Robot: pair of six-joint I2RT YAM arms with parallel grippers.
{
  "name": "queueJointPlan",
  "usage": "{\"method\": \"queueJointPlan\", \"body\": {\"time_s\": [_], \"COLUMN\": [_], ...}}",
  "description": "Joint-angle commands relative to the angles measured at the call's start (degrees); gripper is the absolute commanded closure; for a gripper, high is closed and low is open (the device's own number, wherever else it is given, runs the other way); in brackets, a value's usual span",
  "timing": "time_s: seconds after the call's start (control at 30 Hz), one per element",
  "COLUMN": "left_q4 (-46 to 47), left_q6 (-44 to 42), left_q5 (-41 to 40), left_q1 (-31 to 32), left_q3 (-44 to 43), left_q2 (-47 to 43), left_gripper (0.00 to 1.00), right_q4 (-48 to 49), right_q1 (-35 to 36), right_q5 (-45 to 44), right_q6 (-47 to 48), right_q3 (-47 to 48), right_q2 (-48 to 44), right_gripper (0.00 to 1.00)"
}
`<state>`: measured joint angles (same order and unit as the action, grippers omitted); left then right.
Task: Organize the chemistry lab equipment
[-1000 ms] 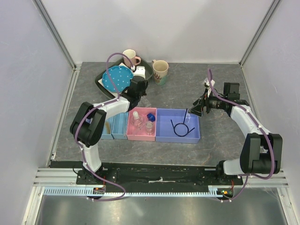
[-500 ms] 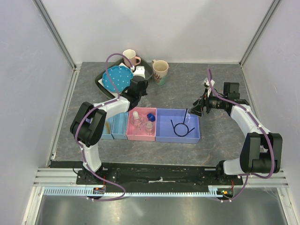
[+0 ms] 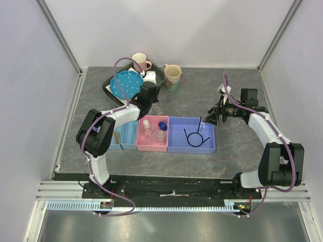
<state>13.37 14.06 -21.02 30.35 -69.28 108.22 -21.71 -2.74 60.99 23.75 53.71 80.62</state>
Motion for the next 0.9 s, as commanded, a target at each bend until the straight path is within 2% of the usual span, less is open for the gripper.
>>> {"method": "queueJointPlan", "body": {"time_s": [0.0,0.87], "left_q4": [1.93,4.65], "left_q6": [-0.53,-2.20], "left_q5": [-2.19,-1.66], "left_q1": [-0.20,-0.20], "left_q3": [-2.00,1.68], "left_q2": [1.28,0.06], "left_gripper": [0.98,0.97], "right_q4": [0.36,-0.79], "right_q1": [-0.16,-0.16], "right_q5": [2.38,3.34], "right_q6": [1.74,2.88], "right_q3": [2.54,2.89], "right_q2": [0.24,0.59], "right_gripper": [0.20,0.20]}}
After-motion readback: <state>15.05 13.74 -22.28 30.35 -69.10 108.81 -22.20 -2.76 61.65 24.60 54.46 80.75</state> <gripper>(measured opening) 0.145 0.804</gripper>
